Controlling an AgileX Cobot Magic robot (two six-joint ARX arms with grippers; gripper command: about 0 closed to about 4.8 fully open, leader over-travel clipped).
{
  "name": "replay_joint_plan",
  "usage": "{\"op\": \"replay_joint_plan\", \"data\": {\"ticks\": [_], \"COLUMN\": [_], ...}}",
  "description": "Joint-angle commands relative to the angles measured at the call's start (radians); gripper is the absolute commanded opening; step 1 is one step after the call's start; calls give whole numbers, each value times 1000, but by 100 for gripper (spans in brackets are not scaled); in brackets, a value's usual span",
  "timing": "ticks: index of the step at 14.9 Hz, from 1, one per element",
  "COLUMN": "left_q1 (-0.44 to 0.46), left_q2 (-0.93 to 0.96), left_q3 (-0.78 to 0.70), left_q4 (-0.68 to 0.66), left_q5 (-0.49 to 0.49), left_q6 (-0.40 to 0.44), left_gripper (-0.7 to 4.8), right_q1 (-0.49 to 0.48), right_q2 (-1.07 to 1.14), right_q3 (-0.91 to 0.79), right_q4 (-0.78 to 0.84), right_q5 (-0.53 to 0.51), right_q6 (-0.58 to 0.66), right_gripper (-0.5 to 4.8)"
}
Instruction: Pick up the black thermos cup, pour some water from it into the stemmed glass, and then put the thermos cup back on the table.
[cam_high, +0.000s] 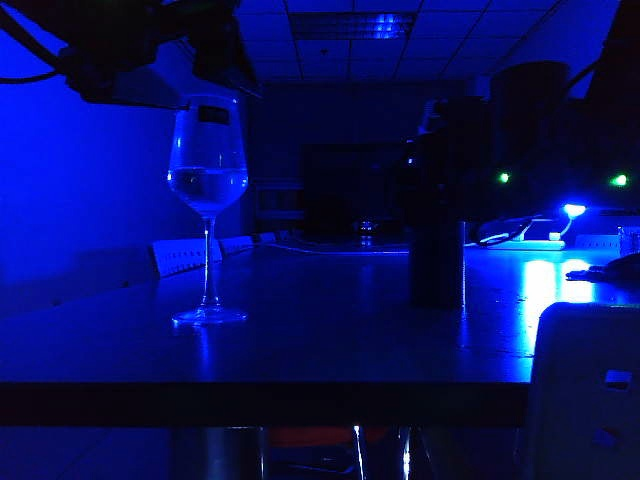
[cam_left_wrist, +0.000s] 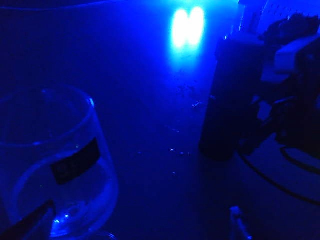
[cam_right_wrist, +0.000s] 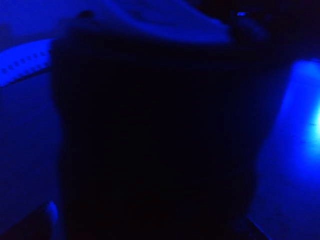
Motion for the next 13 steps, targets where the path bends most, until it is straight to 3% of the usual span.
{"op": "replay_joint_plan", "data": {"ticks": [1, 3, 12, 13], "left_q1": [-2, -2, -2, -2], "left_q2": [-2, -2, -3, -3], "left_q3": [5, 5, 5, 5], "left_q4": [-10, -29, -59, -59], "left_q5": [0, 0, 0, 0], "left_q6": [1, 1, 1, 1], "left_gripper": [479, 479, 479, 479], "right_q1": [1, 1, 1, 1], "right_q2": [-2, -2, 8, 8], "right_q3": [6, 6, 11, 11], "right_q4": [2, 3, 3, 3], "right_q5": [105, 177, 127, 127], "right_q6": [-21, -20, 14, 14], "right_gripper": [479, 479, 479, 405]}}
